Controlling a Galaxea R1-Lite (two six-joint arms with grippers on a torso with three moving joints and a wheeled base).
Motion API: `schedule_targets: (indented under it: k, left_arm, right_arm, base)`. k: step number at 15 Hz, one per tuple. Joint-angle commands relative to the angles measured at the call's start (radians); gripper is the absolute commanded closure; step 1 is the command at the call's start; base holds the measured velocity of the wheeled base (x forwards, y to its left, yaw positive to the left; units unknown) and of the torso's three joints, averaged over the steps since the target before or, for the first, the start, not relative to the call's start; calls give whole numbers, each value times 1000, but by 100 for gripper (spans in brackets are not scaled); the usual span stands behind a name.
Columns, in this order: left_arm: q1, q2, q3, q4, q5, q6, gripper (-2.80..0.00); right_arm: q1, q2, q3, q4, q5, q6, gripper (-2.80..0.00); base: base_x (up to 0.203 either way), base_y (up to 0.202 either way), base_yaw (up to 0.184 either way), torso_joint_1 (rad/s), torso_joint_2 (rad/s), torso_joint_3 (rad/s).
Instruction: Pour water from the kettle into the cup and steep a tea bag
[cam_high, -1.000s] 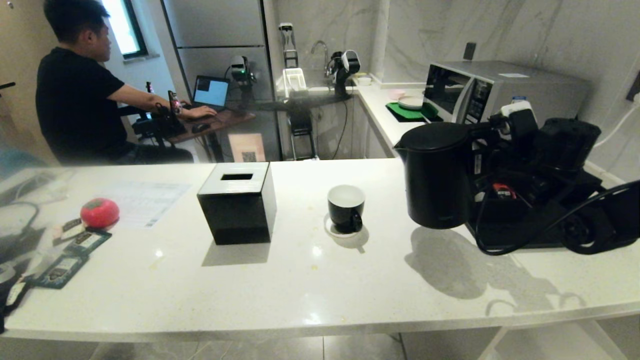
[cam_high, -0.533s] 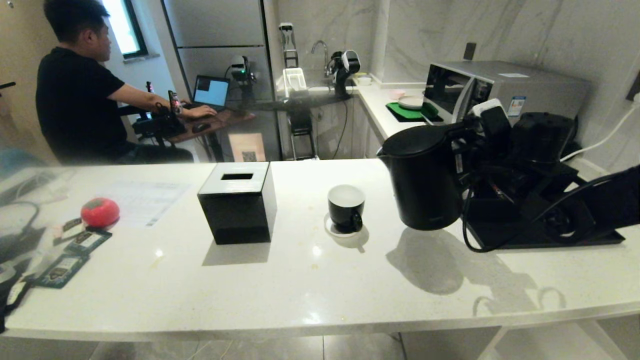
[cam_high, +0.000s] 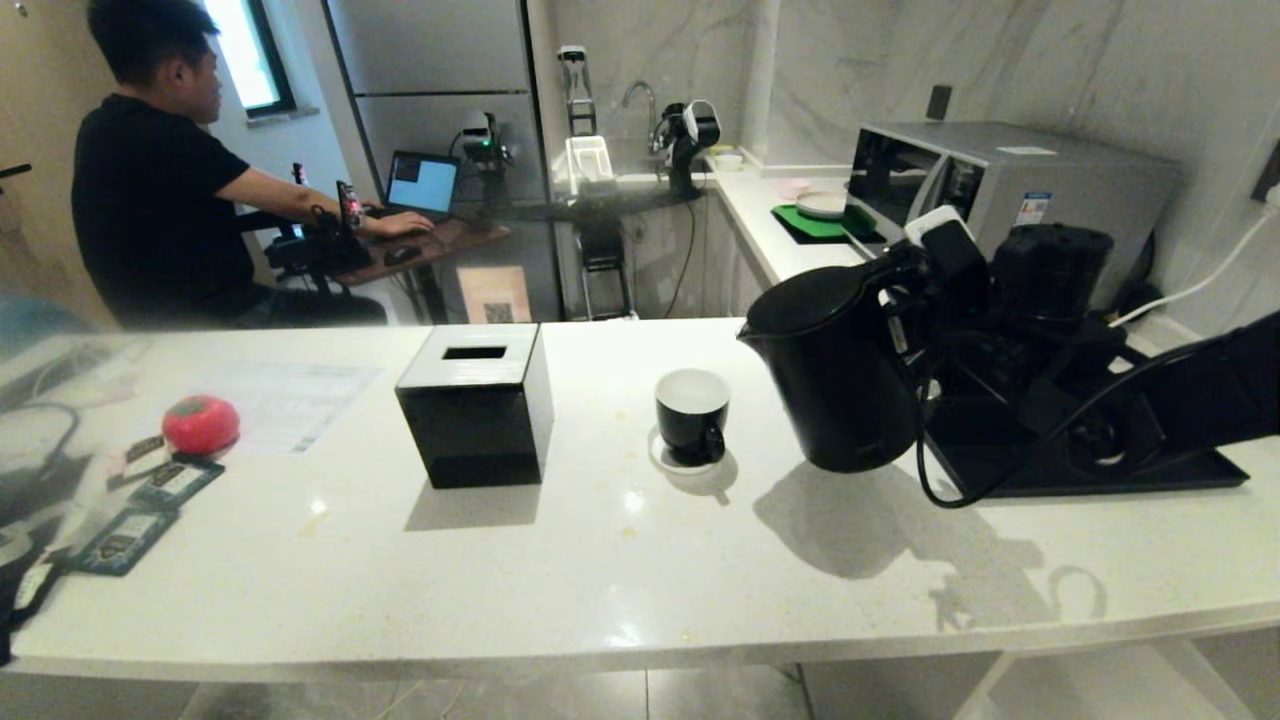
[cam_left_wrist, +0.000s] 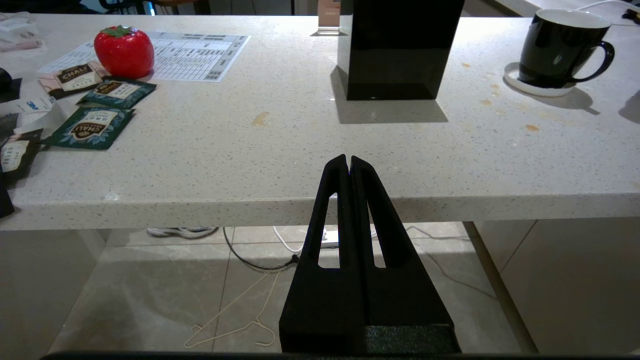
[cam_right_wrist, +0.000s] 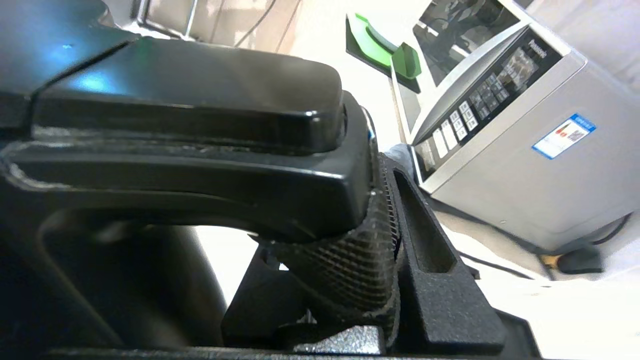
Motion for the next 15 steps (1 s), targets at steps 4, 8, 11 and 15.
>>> schedule_targets:
  k: [4, 8, 11, 15]
  left_arm:
    - [0, 0, 0, 0, 0, 0, 0]
    - [1, 0, 0, 0, 0, 0, 0]
    - [1, 0, 0, 0, 0, 0, 0]
    - [1, 0, 0, 0, 0, 0, 0]
  right_arm:
    - [5, 8, -4, -3, -4, -85, 0]
    - [10, 29, -38, 4, -11, -137, 0]
    - [13, 40, -67, 23, -18, -185, 0]
    - [22, 56, -95, 24, -19, -245, 0]
  base:
    - [0, 0, 0, 0, 0, 0]
    - [0, 0, 0, 0, 0, 0]
    - [0, 0, 0, 0, 0, 0]
    - [0, 0, 0, 0, 0, 0]
